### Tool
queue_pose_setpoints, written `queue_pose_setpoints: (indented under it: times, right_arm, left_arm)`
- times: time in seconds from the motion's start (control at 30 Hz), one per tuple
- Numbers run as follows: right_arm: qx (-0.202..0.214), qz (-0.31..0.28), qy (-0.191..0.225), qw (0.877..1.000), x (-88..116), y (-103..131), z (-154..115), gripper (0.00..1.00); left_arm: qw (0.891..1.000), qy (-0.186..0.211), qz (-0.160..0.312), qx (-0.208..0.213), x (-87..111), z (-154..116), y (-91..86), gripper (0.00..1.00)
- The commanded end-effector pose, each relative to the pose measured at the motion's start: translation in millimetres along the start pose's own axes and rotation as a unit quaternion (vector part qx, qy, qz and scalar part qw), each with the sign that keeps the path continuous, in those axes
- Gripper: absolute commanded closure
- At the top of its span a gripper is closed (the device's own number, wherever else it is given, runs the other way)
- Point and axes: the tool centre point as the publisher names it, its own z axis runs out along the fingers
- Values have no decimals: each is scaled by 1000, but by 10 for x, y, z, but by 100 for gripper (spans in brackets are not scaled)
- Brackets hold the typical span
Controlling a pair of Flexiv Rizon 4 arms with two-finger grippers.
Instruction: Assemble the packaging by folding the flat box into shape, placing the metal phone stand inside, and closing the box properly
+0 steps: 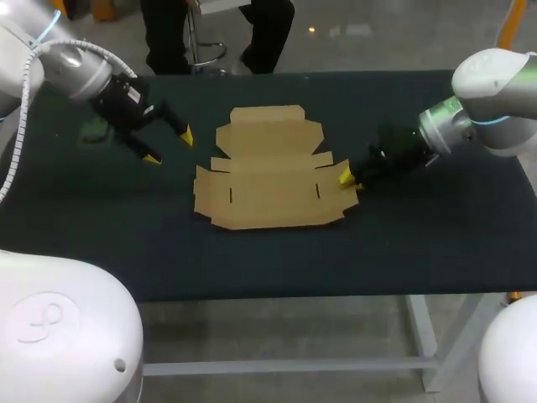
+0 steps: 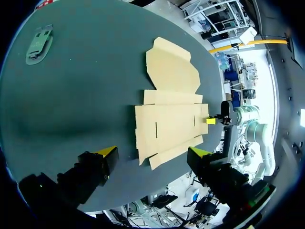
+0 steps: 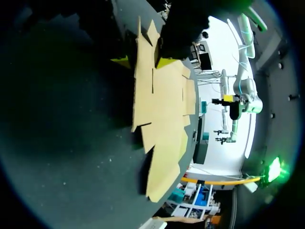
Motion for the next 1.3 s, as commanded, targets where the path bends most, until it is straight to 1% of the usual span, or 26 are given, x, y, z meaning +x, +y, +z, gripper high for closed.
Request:
queue_pose_setpoints:
  times: [0.03, 0.1, 0.17, 0.3, 0.37, 0.43, 0.5, 0.67, 0.73, 0.77, 1.07, 1.1, 1.13, 1.2, 1.23, 1.3]
  right_arm:
    - [5, 1, -8, 1000, -15, 21, -88, 18]
    - [9, 1, -15, 1000, -21, 38, -125, 16]
    - [5, 4, -27, 1000, -41, 74, -174, 18]
    - [-20, 15, -44, 999, -59, 125, -247, 30]
    - [-35, 23, -54, 998, -57, 129, -258, 39]
    - [-50, 28, -61, 996, -59, 138, -264, 43]
    - [-55, 28, -57, 996, -63, 161, -259, 44]
    - [-53, 32, -48, 997, -61, 225, -202, 41]
    - [-53, 33, -46, 997, -50, 233, -176, 48]
    - [-54, 34, -45, 997, -49, 247, -166, 50]
    - [-47, 41, -43, 997, -56, 331, -6, 58]
    - [-46, 42, -42, 997, -60, 334, 12, 61]
    - [-45, 43, -39, 997, -63, 337, 24, 67]
    - [-44, 43, -37, 997, -60, 336, 41, 95]
    - [-43, 42, -35, 998, -45, 322, 53, 100]
    - [-44, 40, -32, 998, -26, 295, 58, 100]
  left_arm:
    - [1000, -2, -2, 0, 16, 10, 14, 0]
    - [1000, -2, -2, 0, 21, 16, 16, 0]
    - [1000, -2, -2, 0, 30, 23, 16, 0]
    - [1000, -1, -4, 0, 34, 42, 11, 0]
    - [1000, 0, -6, 0, 27, 51, 7, 0]
    - [1000, 1, -8, -1, 19, 56, 3, 0]
    - [1000, 2, -10, -1, 10, 61, -2, 0]
    - [1000, 3, -14, -3, -12, 75, -22, 0]
    - [1000, 3, -16, -3, -27, 74, -29, 0]
    - [1000, 3, -16, -4, -34, 73, -32, 0]
    - [1000, 4, -22, -7, -85, 74, -52, 0]
    - [1000, 4, -22, -7, -91, 73, -50, 0]
    - [1000, 3, -23, -7, -95, 71, -48, 0]
    - [1000, 2, -24, -8, -102, 68, -45, 0]
    - [1000, 2, -25, -8, -106, 67, -43, 0]
    - [1000, 2, -26, -8, -113, 65, -39, 0]
